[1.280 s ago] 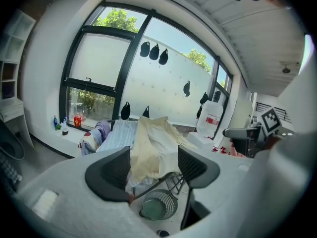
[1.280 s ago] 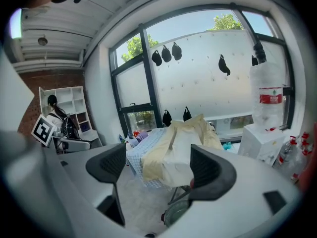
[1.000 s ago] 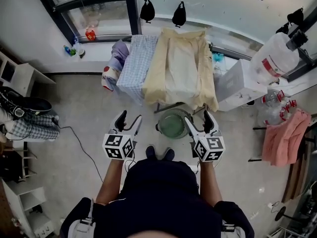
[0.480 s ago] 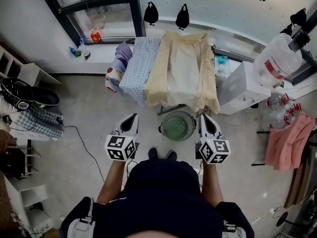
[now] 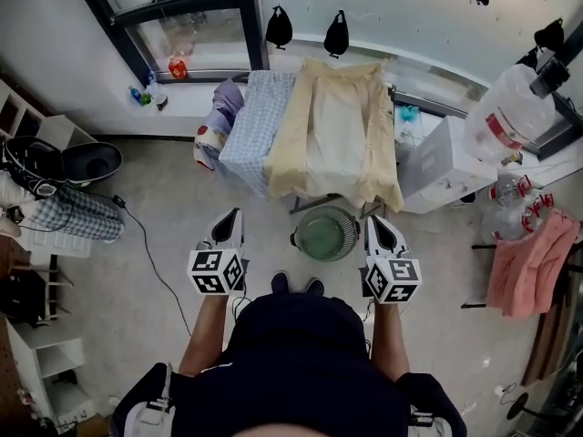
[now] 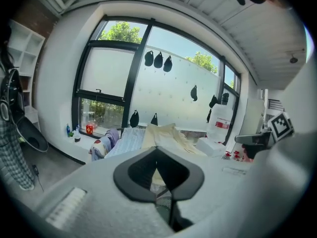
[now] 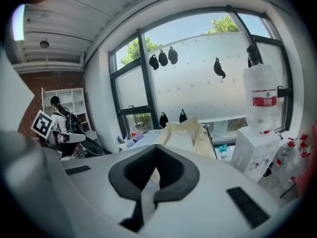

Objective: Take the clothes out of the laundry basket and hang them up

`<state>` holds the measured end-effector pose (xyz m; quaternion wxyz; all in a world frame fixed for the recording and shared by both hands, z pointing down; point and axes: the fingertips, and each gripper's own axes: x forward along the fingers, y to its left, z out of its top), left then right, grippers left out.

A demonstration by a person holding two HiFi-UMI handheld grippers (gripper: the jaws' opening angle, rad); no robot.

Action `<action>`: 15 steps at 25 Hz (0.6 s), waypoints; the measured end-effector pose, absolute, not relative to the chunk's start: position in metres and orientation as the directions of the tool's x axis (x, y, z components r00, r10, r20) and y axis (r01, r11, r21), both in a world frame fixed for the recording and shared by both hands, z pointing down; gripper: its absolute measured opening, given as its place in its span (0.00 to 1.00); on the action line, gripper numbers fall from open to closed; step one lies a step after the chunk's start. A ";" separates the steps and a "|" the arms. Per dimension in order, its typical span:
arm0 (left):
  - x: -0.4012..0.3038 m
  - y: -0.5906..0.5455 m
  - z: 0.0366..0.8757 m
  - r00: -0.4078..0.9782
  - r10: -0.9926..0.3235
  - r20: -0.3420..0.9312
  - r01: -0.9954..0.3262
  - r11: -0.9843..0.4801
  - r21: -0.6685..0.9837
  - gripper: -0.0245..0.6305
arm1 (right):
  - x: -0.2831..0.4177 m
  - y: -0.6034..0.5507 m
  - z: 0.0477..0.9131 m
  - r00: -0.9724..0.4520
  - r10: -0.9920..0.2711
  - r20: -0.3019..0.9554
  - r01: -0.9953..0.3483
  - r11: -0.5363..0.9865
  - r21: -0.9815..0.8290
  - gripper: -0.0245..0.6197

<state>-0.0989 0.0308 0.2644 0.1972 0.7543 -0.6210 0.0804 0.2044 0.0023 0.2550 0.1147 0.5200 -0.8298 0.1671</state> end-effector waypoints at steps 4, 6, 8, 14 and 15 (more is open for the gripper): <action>-0.104 0.033 0.269 0.199 -0.905 0.377 -0.972 -0.134 0.193 0.07 | 0.205 0.004 0.258 -0.420 -0.829 0.370 -0.907 0.399 -0.136 0.03; -0.103 0.035 0.272 0.203 -0.902 0.381 -0.972 -0.139 0.190 0.07 | 0.204 0.005 0.259 -0.419 -0.829 0.371 -0.907 0.401 -0.131 0.03; -0.101 0.036 0.274 0.213 -0.900 0.379 -0.970 -0.147 0.195 0.07 | 0.207 0.004 0.258 -0.409 -0.835 0.369 -0.912 0.394 -0.119 0.03; -0.100 0.040 0.279 0.227 -0.893 0.387 -0.963 -0.147 0.226 0.07 | 0.212 0.004 0.258 -0.398 -0.838 0.374 -0.917 0.378 -0.130 0.03; -0.101 0.039 0.277 0.230 -0.895 0.383 -0.960 -0.144 0.241 0.07 | 0.212 0.003 0.260 -0.398 -0.837 0.376 -0.917 0.378 -0.129 0.03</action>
